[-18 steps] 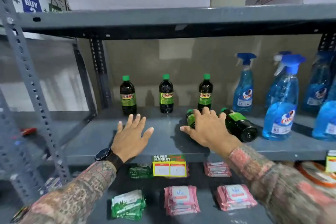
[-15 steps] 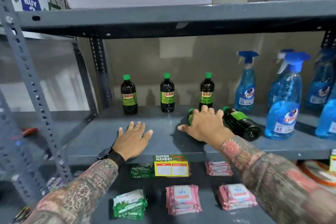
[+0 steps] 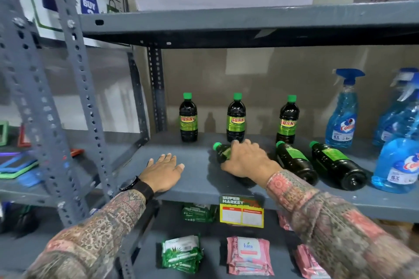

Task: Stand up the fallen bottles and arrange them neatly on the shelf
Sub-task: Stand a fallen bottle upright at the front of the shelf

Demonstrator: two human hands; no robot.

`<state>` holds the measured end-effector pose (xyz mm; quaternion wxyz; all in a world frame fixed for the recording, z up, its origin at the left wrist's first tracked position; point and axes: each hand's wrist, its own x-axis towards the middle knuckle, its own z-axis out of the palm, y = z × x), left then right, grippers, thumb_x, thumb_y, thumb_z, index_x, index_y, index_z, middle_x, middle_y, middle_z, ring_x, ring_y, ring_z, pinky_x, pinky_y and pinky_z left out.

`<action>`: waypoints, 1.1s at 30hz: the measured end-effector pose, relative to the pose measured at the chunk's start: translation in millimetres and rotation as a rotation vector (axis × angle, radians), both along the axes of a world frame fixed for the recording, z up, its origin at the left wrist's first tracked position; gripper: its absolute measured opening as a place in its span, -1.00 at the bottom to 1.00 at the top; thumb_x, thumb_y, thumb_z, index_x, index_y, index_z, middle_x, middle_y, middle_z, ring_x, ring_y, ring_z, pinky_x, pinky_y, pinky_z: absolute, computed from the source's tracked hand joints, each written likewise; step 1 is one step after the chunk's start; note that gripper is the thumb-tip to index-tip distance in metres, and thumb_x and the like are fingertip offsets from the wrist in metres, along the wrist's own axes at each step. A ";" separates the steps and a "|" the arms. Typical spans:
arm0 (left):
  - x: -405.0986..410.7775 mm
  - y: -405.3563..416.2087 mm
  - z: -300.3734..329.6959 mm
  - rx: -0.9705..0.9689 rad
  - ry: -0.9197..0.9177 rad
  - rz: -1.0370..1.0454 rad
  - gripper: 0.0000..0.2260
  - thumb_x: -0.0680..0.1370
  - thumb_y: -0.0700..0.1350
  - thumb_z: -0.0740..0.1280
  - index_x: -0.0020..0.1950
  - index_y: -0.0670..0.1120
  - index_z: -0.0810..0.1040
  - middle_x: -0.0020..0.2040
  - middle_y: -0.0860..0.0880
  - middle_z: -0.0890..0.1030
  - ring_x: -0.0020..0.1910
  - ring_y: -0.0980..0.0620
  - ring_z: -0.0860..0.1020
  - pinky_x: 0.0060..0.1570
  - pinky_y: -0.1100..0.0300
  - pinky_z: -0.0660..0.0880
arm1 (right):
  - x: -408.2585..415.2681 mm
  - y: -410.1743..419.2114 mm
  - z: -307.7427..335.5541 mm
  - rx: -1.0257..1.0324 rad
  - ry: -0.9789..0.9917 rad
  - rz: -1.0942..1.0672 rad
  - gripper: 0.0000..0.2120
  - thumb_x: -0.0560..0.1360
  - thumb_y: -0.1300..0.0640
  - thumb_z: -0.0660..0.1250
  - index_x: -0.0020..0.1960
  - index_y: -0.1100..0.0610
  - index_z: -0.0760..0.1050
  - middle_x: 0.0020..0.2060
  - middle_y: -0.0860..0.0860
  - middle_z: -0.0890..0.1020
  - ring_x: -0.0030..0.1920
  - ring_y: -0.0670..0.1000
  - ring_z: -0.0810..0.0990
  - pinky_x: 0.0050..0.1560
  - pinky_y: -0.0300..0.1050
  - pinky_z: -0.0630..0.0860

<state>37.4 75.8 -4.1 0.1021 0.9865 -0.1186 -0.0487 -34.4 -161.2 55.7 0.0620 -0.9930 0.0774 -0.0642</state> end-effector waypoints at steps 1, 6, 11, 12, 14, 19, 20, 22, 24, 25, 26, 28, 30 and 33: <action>2.9 5.9 -1.0 0.000 -0.012 0.013 -0.40 0.76 0.15 -0.12 0.74 -0.12 -0.07 0.76 -0.06 -0.11 0.74 -0.04 -0.12 0.69 -0.11 -0.21 | 3.7 10.4 -0.1 0.041 0.016 0.042 -0.39 0.48 -0.24 0.32 0.38 0.12 0.41 0.28 0.19 0.54 0.28 0.30 0.51 0.23 0.18 0.51; 0.3 10.2 -4.1 0.004 -0.051 0.019 -0.42 0.76 0.11 -0.10 0.74 -0.12 -0.04 0.76 -0.06 -0.07 0.74 -0.03 -0.09 0.69 -0.09 -0.19 | 21.1 50.3 -9.3 0.089 0.046 0.077 -0.26 0.37 -0.36 0.46 0.34 0.08 0.39 0.26 0.12 0.58 0.32 0.24 0.49 0.25 0.17 0.51; -1.5 9.2 -4.5 0.022 -0.067 0.023 -0.41 0.76 0.11 -0.10 0.74 -0.13 -0.03 0.76 -0.07 -0.05 0.74 -0.03 -0.07 0.70 -0.11 -0.16 | 38.4 61.7 -16.9 0.248 -0.154 0.045 -0.16 0.36 -0.37 0.49 0.48 0.00 0.33 0.36 0.06 0.58 0.40 0.21 0.47 0.31 0.19 0.44; -1.5 8.6 -4.7 0.027 -0.069 0.024 -0.41 0.76 0.11 -0.10 0.74 -0.13 -0.03 0.76 -0.07 -0.05 0.74 -0.04 -0.07 0.70 -0.11 -0.16 | 39.9 63.9 -19.6 0.335 -0.218 0.052 -0.16 0.37 -0.36 0.47 0.51 -0.04 0.30 0.36 0.03 0.57 0.40 0.20 0.46 0.32 0.21 0.41; -1.2 7.8 -4.6 0.033 -0.071 0.024 -0.41 0.76 0.11 -0.10 0.74 -0.13 -0.03 0.76 -0.07 -0.05 0.74 -0.04 -0.07 0.70 -0.12 -0.16 | 43.3 69.1 -29.0 0.613 -0.360 0.091 -0.30 0.40 -0.31 0.48 0.42 -0.16 0.31 0.25 -0.10 0.58 0.33 0.15 0.44 0.30 0.22 0.36; -2.1 8.6 -3.7 0.024 -0.080 0.017 -0.41 0.76 0.11 -0.10 0.74 -0.14 -0.03 0.76 -0.08 -0.04 0.74 -0.04 -0.07 0.70 -0.11 -0.17 | 63.5 70.9 -51.2 1.214 -0.413 0.260 -0.20 0.38 0.10 0.61 0.46 -0.12 0.23 0.21 -0.09 0.62 0.25 0.03 0.63 0.33 0.24 0.55; -2.1 9.1 -3.7 0.023 -0.080 0.015 -0.41 0.76 0.11 -0.10 0.74 -0.14 -0.03 0.76 -0.08 -0.04 0.74 -0.04 -0.07 0.70 -0.11 -0.17 | 66.3 69.6 -51.6 1.246 -0.397 0.273 -0.20 0.38 0.13 0.62 0.45 -0.10 0.25 0.21 -0.07 0.64 0.22 0.02 0.66 0.31 0.23 0.58; -1.2 9.3 -4.7 0.020 -0.083 0.013 -0.41 0.76 0.11 -0.11 0.74 -0.13 -0.03 0.76 -0.08 -0.04 0.74 -0.03 -0.07 0.70 -0.11 -0.17 | 69.5 68.8 -51.6 1.237 -0.378 0.269 -0.23 0.35 0.11 0.63 0.42 -0.10 0.30 0.19 -0.06 0.65 0.19 0.01 0.67 0.29 0.21 0.60; -0.5 9.8 -6.1 0.023 -0.088 0.019 -0.41 0.76 0.12 -0.11 0.74 -0.12 -0.02 0.76 -0.07 -0.04 0.74 -0.03 -0.07 0.70 -0.11 -0.17 | 70.7 72.1 -53.1 1.129 -0.381 0.268 -0.30 0.37 0.08 0.61 0.39 -0.11 0.33 0.21 -0.05 0.61 0.21 0.00 0.63 0.29 0.15 0.57; -1.0 9.9 -6.2 0.025 -0.091 0.019 -0.41 0.75 0.13 -0.11 0.74 -0.12 -0.02 0.76 -0.06 -0.04 0.74 -0.02 -0.07 0.70 -0.11 -0.17 | 70.2 73.5 -53.5 1.074 -0.399 0.267 -0.31 0.38 0.04 0.60 0.40 -0.10 0.35 0.22 -0.04 0.57 0.25 0.01 0.59 0.31 0.11 0.54; -1.1 9.7 -6.3 0.025 -0.094 0.018 -0.41 0.75 0.13 -0.11 0.74 -0.11 -0.02 0.76 -0.06 -0.04 0.74 -0.02 -0.07 0.70 -0.11 -0.17 | 70.4 74.5 -53.6 1.029 -0.421 0.256 -0.30 0.36 -0.03 0.61 0.41 -0.08 0.37 0.22 -0.04 0.53 0.27 0.02 0.54 0.32 0.08 0.51; -1.5 9.8 -7.0 0.023 -0.099 0.018 -0.41 0.75 0.13 -0.11 0.74 -0.11 -0.01 0.76 -0.05 -0.04 0.74 -0.02 -0.07 0.70 -0.10 -0.16 | 71.2 75.3 -54.3 0.961 -0.469 0.229 -0.22 0.25 -0.21 0.63 0.38 -0.07 0.42 0.18 -0.03 0.50 0.28 0.04 0.48 0.30 0.07 0.51; -2.6 10.2 -6.3 0.018 -0.102 0.016 -0.41 0.75 0.13 -0.10 0.74 -0.11 0.00 0.76 -0.05 -0.03 0.74 -0.01 -0.07 0.70 -0.10 -0.16 | 70.0 74.5 -55.4 0.915 -0.492 0.206 -0.11 0.22 -0.23 0.65 0.43 -0.03 0.38 0.22 -0.04 0.50 0.32 0.05 0.46 0.32 0.05 0.49; -2.5 10.5 -6.5 0.011 -0.102 0.016 -0.42 0.76 0.12 -0.10 0.74 -0.10 -0.01 0.76 -0.05 -0.03 0.74 -0.01 -0.06 0.70 -0.08 -0.17 | 69.4 69.6 -56.2 0.965 -0.468 0.209 -0.06 0.36 0.02 0.63 0.59 0.01 0.19 0.32 -0.01 0.57 0.32 0.04 0.55 0.32 0.05 0.51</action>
